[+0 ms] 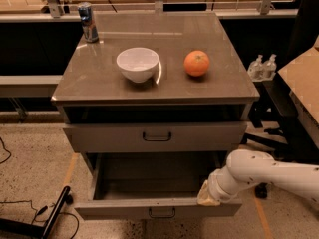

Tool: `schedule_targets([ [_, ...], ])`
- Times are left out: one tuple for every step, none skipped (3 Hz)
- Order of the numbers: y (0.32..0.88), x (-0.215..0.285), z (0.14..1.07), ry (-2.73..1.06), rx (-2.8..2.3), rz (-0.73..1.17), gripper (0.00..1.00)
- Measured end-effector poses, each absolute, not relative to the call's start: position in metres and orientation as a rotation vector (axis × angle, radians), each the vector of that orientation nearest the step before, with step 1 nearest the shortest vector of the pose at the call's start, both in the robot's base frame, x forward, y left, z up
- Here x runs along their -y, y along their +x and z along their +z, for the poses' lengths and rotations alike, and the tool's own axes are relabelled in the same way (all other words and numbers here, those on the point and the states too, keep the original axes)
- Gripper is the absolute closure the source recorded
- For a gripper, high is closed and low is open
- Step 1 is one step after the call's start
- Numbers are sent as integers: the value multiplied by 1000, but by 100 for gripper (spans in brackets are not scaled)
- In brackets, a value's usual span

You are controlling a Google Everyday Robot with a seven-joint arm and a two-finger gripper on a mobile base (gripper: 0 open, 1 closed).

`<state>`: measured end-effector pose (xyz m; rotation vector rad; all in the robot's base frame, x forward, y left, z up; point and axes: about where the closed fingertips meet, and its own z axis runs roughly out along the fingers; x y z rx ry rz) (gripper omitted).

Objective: Close middle drawer

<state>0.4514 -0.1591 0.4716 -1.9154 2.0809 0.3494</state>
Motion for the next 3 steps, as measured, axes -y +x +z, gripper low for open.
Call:
schedule_targets([
  [476,157,478,-1849,-2062,378,100],
  [478,164,492,-1810,-2050,392,100],
  [461,171,508,-1802,-2046,415,100],
])
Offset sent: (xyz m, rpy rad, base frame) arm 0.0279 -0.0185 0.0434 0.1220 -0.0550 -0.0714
